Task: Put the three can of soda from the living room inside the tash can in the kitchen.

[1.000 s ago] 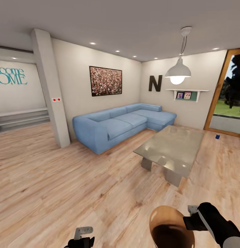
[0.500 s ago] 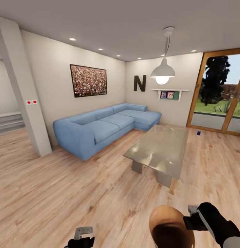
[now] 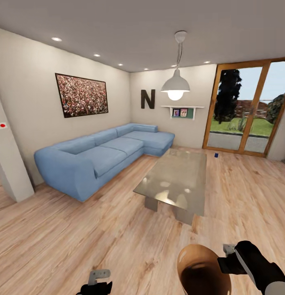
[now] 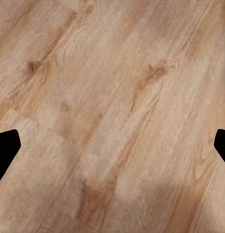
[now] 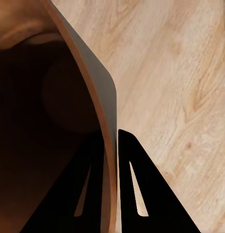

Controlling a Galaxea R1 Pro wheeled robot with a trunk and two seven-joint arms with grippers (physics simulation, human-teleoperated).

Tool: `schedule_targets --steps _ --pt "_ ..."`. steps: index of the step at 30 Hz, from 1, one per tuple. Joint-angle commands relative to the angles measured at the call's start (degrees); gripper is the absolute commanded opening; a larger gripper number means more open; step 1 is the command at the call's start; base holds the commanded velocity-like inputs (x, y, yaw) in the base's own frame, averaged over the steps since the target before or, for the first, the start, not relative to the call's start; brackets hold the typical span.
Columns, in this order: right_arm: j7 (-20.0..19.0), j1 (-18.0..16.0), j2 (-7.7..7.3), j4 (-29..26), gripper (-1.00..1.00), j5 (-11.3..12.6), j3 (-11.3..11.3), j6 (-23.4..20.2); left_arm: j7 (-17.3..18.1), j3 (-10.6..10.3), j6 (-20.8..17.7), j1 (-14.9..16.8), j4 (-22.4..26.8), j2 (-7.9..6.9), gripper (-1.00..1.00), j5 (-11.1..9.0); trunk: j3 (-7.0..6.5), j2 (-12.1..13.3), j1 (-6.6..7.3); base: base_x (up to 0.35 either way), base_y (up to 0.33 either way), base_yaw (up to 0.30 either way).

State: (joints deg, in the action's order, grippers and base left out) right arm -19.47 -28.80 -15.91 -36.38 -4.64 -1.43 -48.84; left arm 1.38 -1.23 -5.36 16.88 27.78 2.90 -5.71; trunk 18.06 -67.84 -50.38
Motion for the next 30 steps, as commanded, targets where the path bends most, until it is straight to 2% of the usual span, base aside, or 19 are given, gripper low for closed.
schedule_targets --steps 1,7,11,19,30 --pt "-0.39 -0.03 0.00 -0.01 -1.00 0.93 -0.06 -0.15 -0.01 0.00 0.00 0.00 0.00 0.00 1.00 0.00 -0.01 0.00 0.00 0.329 0.165 -0.286" --pt "-0.39 -0.03 -0.06 -0.01 -1.00 0.94 -0.24 -0.17 0.01 -0.03 0.11 0.00 0.01 0.00 1.00 0.00 -0.01 0.00 0.00 0.323 0.158 -0.286" --pt "-0.39 -0.03 -0.08 -0.01 -1.00 0.96 -0.37 -0.17 0.02 -0.08 2.31 0.00 0.03 -0.07 1.00 0.01 -0.01 0.00 0.00 0.249 0.120 -0.286" --pt "-0.39 -0.03 -0.08 -0.01 -1.00 1.02 -0.46 -0.16 0.02 -0.07 3.37 0.00 0.05 -0.09 1.00 -0.01 -0.01 0.00 0.00 0.215 0.104 -0.286" --pt "-0.41 -0.03 -0.08 -0.01 -1.00 1.03 -0.67 -0.20 0.36 -0.09 3.58 0.00 0.40 -0.16 1.00 -0.09 -0.01 0.00 0.00 0.048 0.016 -0.286"
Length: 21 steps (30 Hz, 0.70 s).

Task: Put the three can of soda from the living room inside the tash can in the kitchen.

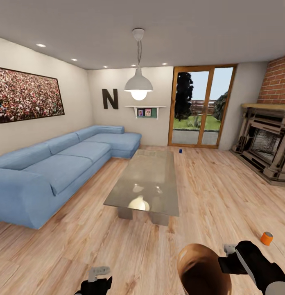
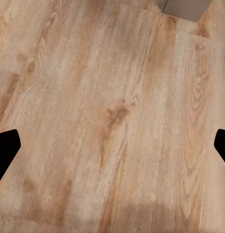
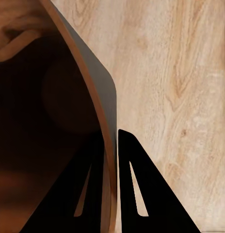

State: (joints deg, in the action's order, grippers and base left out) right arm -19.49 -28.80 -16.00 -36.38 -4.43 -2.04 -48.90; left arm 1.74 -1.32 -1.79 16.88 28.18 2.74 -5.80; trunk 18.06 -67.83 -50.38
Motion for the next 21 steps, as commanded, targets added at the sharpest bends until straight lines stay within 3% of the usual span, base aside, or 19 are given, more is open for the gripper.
schedule_targets --steps 1,21 --pt "-0.38 -0.03 0.00 -0.01 -1.00 0.83 -0.06 -0.14 0.01 0.00 -0.02 0.00 0.01 0.00 1.00 0.00 -0.01 0.00 0.00 0.003 0.001 -0.286" --pt "-0.43 -0.03 -0.08 -0.01 -1.00 0.83 -0.16 -0.14 0.02 0.00 -0.06 0.00 -0.23 -0.01 1.00 -0.07 -0.01 0.00 0.00 0.000 0.000 -0.286"
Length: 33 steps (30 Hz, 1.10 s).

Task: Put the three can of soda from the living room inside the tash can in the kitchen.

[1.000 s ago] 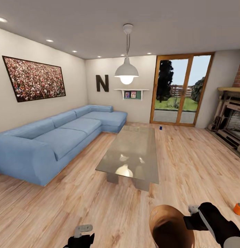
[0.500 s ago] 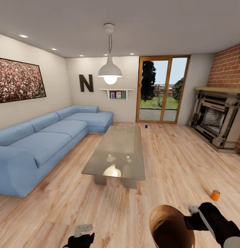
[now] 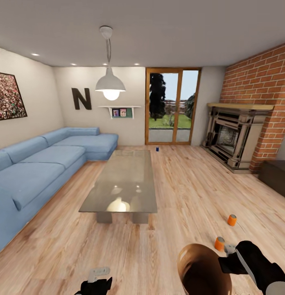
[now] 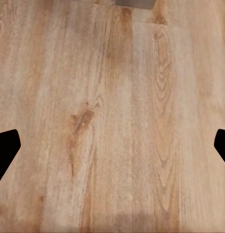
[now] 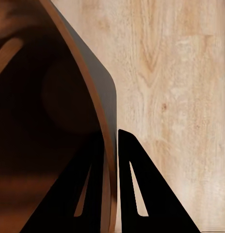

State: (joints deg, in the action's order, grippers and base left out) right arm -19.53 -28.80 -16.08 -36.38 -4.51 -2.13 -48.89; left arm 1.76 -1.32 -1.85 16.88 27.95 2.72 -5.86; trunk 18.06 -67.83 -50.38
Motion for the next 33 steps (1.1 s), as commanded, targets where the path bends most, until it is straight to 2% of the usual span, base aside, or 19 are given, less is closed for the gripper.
schedule_targets --steps 1,33 --pt "-0.40 -0.03 0.00 -0.01 -1.00 0.90 -0.06 -0.15 0.00 0.00 0.00 0.00 0.00 0.02 1.00 -0.01 -0.01 0.00 0.00 0.000 0.000 -0.286" --pt "-0.42 -0.03 -0.09 -0.01 -1.00 0.90 -0.07 -0.15 0.00 0.00 0.00 0.00 -0.09 0.09 1.00 0.06 -0.01 0.00 0.00 0.002 0.000 -0.286"
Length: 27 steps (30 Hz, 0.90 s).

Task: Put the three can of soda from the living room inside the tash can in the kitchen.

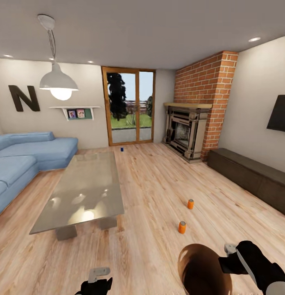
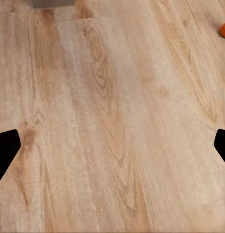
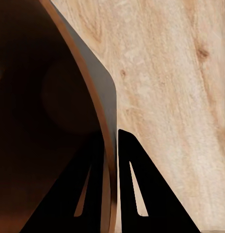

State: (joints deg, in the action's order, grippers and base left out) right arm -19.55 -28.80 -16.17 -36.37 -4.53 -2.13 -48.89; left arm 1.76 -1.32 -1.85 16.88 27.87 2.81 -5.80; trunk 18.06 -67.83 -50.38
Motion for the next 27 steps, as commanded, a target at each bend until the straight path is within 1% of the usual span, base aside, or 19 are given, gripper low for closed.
schedule_targets --steps 1,13,22,27 --pt "-0.40 -0.03 0.00 -0.01 -1.00 0.93 -0.07 -0.15 0.00 0.00 0.00 0.00 0.00 0.00 1.00 0.00 -0.01 0.00 0.00 0.044 0.000 -0.286" --pt "-0.39 -0.03 -0.04 -0.01 -1.00 0.93 -0.07 -0.15 0.00 0.08 -0.06 0.00 0.00 -0.03 1.00 -0.05 -0.01 0.00 0.00 0.082 0.003 -0.286" --pt "-0.33 -0.03 -0.17 -0.01 -1.00 0.89 -0.13 -0.15 0.02 0.10 -0.34 0.00 0.00 -0.04 1.00 -0.09 -0.01 0.00 0.00 0.134 0.066 -0.283" --pt "-0.35 -0.03 -0.27 -0.01 -1.00 0.85 -0.23 -0.11 0.13 0.22 -0.93 0.00 -0.07 -0.08 1.00 -0.08 -0.01 0.00 0.00 0.162 0.098 -0.131"
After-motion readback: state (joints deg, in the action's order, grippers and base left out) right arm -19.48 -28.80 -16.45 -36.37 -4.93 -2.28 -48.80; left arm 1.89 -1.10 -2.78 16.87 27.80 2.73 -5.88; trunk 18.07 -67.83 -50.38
